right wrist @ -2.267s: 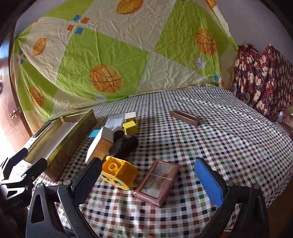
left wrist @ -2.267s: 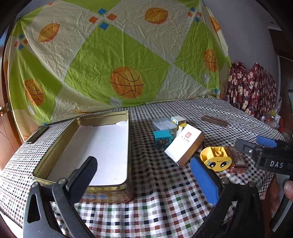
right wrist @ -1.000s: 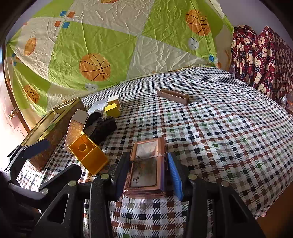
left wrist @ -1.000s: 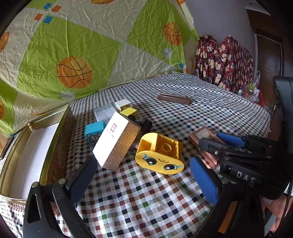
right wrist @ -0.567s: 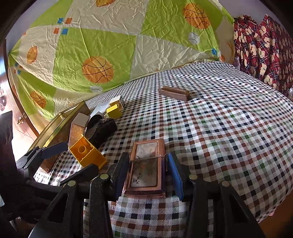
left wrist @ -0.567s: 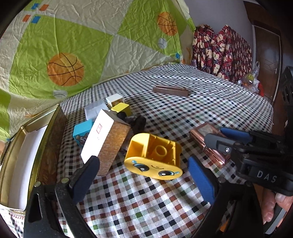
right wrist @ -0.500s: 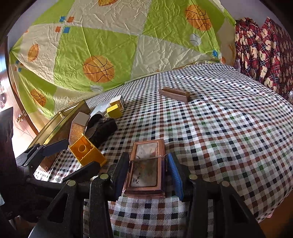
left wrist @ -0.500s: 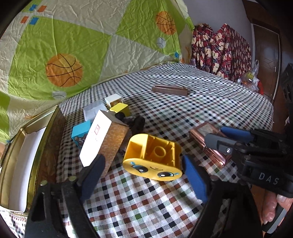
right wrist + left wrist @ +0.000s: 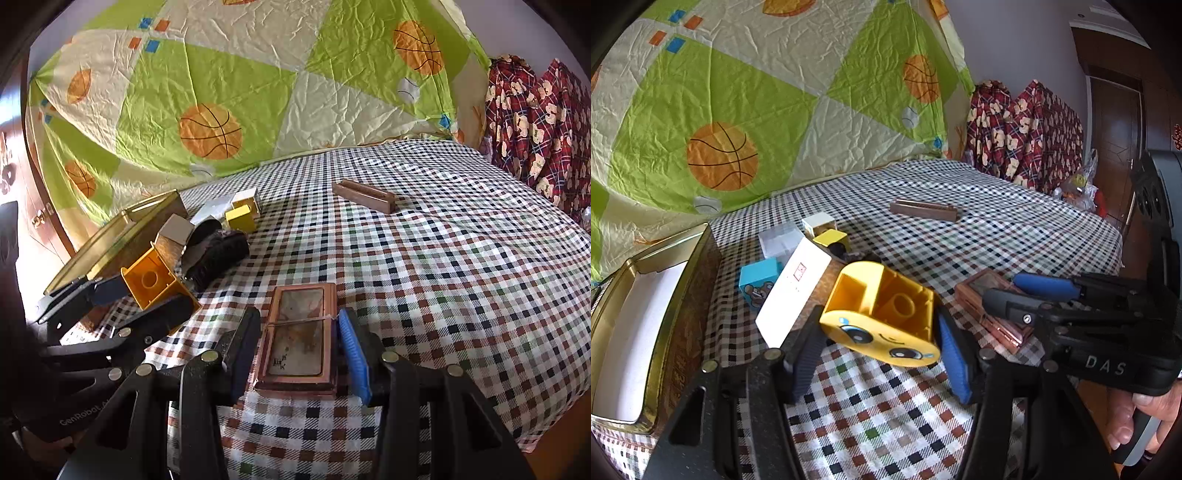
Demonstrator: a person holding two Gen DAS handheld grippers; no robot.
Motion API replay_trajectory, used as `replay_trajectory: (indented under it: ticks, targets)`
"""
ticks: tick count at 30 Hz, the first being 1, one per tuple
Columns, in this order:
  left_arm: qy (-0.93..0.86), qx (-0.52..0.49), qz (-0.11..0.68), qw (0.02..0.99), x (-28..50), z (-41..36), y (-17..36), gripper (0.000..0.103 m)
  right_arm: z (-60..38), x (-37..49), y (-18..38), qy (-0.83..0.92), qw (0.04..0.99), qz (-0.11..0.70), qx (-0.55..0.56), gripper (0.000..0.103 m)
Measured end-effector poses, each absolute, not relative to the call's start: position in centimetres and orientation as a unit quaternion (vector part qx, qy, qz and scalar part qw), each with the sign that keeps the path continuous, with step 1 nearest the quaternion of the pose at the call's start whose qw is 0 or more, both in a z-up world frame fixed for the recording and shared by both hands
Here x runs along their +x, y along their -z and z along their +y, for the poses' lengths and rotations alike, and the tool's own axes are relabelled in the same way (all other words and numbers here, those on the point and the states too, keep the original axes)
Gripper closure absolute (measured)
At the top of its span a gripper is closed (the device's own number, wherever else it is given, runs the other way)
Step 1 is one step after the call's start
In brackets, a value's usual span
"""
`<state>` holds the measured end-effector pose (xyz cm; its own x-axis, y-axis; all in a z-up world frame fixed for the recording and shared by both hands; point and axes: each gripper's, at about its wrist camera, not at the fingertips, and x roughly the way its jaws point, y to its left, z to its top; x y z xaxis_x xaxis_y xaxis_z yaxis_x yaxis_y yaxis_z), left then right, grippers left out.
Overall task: Organize rigid objects
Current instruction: 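Grasp the yellow face block with the left tool while the right tool lifts the frame, then carry the yellow block with the left tool while the right tool carries the frame toward the tin tray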
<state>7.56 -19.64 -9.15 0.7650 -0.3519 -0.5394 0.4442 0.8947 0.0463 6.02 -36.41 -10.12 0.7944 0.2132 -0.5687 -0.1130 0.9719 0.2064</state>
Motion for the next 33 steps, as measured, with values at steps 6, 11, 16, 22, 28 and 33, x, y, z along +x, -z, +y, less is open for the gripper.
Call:
replay_trajectory:
  ticks: [6, 11, 16, 22, 28, 33]
  targets:
    - [0.211, 0.069, 0.258, 0.940, 7.4, -18.9, 8.8, 0.045, -35.1, 6.3, 10.5, -0.076, 0.941, 0.325, 0.044, 0.050]
    - [0.201, 0.066, 0.242, 0.947, 6.9, -18.2, 8.7, 0.045, -34.4, 6.1, 10.8, -0.062, 0.944, 0.324, 0.014, 0.054]
    - [0.190, 0.058, 0.229, 0.953, 6.6, -16.9, 8.5, 0.045, -34.3, 5.7, 10.8, -0.065, 0.951, 0.303, 0.023, 0.054]
    - [0.184, 0.046, 0.223, 0.956, 6.5, -15.6, 8.5, 0.045, -33.6, 5.1, 9.7, -0.073, 0.963, 0.257, 0.023, 0.054]
    - [0.176, 0.042, 0.214, 0.960, 6.2, -14.6, 8.4, 0.045, -32.6, 5.0, 8.9, -0.084, 0.971, 0.223, 0.021, 0.054]
    - [0.177, 0.032, 0.212, 0.961, 6.2, -13.6, 8.5, 0.045, -31.3, 5.2, 7.6, -0.101, 0.977, 0.185, 0.012, 0.054]
